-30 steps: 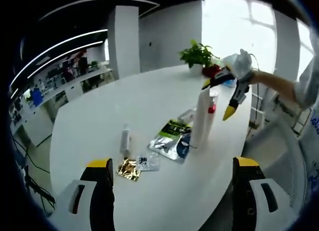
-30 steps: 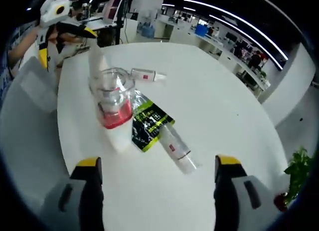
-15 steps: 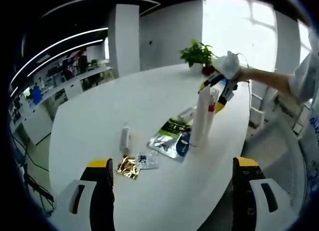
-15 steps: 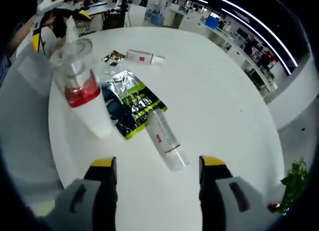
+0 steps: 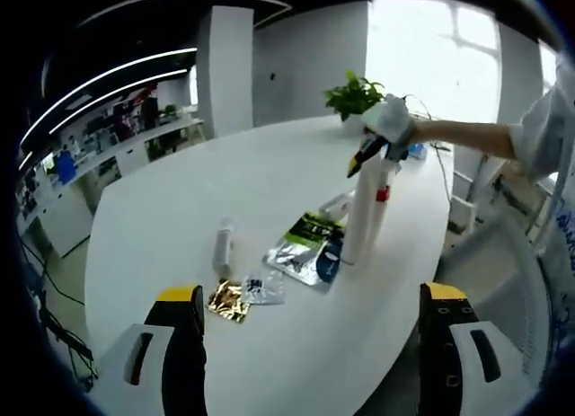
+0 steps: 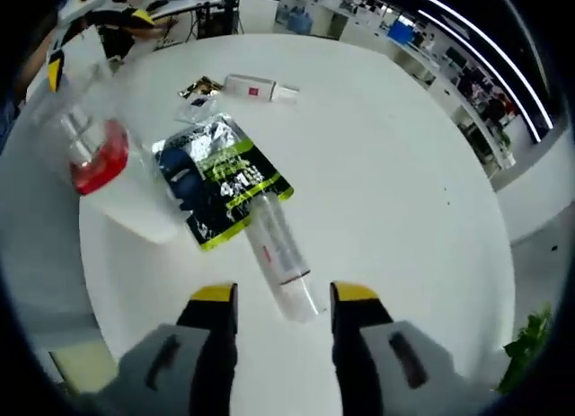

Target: Arrange the skincare products in the storage area until every visible bottle or jar stands upright without overlapping.

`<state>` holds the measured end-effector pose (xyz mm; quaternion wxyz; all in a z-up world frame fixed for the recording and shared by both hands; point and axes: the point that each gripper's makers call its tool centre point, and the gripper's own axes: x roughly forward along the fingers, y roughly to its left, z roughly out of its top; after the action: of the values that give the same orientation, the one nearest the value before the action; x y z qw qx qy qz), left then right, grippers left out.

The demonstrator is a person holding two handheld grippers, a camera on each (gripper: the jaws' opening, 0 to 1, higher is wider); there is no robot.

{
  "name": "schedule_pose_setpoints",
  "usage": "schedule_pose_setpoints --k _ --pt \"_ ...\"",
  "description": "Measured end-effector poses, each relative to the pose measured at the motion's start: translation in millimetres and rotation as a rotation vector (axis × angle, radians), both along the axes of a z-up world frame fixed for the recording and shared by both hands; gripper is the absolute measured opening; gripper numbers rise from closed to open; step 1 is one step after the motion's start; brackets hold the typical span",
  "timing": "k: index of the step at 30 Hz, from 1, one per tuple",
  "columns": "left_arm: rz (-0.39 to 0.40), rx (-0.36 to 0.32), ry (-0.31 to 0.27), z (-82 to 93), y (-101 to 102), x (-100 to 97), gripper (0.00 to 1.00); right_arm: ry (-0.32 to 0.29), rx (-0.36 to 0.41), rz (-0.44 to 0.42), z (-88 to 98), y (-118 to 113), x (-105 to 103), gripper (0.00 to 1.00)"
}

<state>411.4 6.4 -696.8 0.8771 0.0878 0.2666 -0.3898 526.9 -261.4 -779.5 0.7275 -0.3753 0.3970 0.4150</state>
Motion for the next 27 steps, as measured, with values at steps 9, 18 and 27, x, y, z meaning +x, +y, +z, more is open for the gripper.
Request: schedule_pose_setpoints --k 9,18,27 --pt "0.001 -0.009 0.017 -2.9 0 -4.4 0.97 0.056 -0.054 0.084 -20.1 7 9 0.38" --pt "0.025 -0.013 0.022 -4.3 5 -2.2 0.97 0.124 -0.1 0.129 -37.9 5 16 0.34" --pt "0.026 -0.018 0.036 -6.2 5 -1.5 0.97 0.221 -0.078 0.145 -50.2 11 16 0.3"
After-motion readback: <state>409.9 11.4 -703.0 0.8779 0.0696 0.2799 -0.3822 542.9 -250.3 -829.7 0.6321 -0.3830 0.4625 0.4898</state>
